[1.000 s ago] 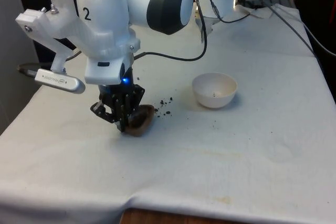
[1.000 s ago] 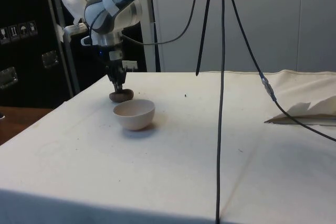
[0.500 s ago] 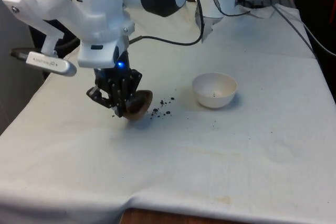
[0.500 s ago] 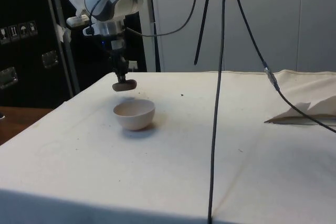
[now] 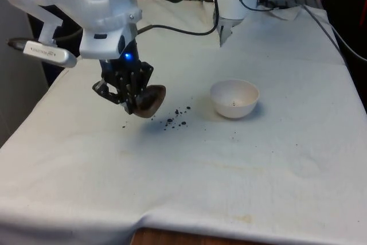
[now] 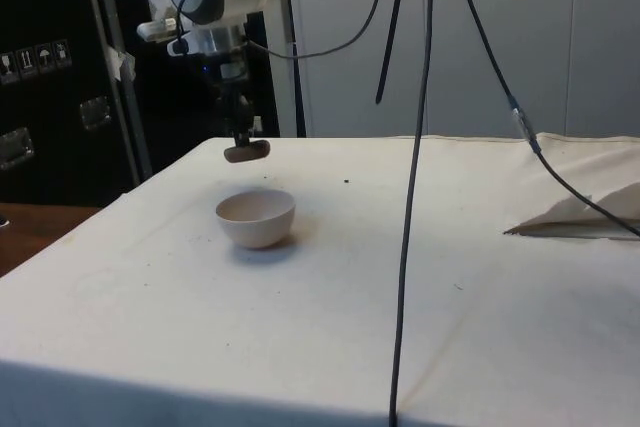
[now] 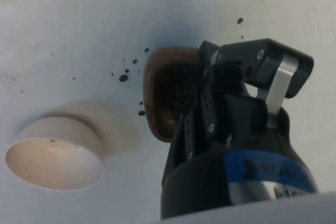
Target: Pour the coffee beans from the cup into the bowl.
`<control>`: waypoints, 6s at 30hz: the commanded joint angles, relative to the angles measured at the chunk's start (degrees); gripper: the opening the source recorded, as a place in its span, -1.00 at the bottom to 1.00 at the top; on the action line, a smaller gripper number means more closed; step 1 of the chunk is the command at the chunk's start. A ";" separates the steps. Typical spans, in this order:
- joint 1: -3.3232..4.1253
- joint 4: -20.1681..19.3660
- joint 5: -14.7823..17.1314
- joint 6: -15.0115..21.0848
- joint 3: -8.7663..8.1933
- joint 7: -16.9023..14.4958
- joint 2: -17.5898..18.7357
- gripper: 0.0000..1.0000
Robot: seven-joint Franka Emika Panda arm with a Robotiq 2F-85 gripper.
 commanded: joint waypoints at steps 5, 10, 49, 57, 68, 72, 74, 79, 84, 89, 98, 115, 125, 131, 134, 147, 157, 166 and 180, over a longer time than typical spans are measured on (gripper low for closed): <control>0.29 -3.04 0.00 0.57 -0.23 1.20 -2.23 -1.00; 0.34 -4.01 0.00 0.46 -0.29 2.01 -2.92 -1.00; 1.43 -19.77 -0.29 0.57 -2.12 3.15 -14.38 -1.00; 1.66 -23.09 -0.34 1.09 -2.58 3.15 -16.50 -1.00; 1.49 -26.99 -0.11 1.60 -2.64 2.98 -18.68 -1.00; 2.01 -30.14 -0.69 3.90 -3.21 3.27 -20.45 -1.00; 2.06 -31.57 -0.74 4.47 -3.38 3.21 -21.31 -1.00; 2.12 -33.52 -0.80 5.33 -3.55 3.15 -22.46 -1.00; 2.29 -36.50 -0.92 6.70 -3.72 3.27 -24.12 -1.00; 2.46 -38.85 -0.97 7.73 -3.78 3.55 -25.44 -1.00; 2.46 -41.14 -0.74 9.40 -3.72 4.81 -26.47 -1.00; 2.29 -41.31 -0.17 9.68 -3.67 9.40 -26.18 -1.00; 2.12 -41.14 -0.23 9.34 -3.55 12.26 -26.18 -1.00; 2.35 -41.37 -0.29 10.49 -3.84 14.61 -26.24 -1.00; 2.35 -41.37 -0.29 10.66 -3.84 15.87 -26.24 -1.00; 2.41 -41.31 -0.46 11.46 -3.95 19.54 -26.24 -1.00; 2.81 -41.65 -1.09 12.95 -4.47 22.12 -26.99 -1.00; 3.04 -42.11 -1.60 14.04 -5.04 23.72 -27.79 -1.00; 3.38 -46.35 -3.32 15.81 -5.33 25.10 -32.14 -1.00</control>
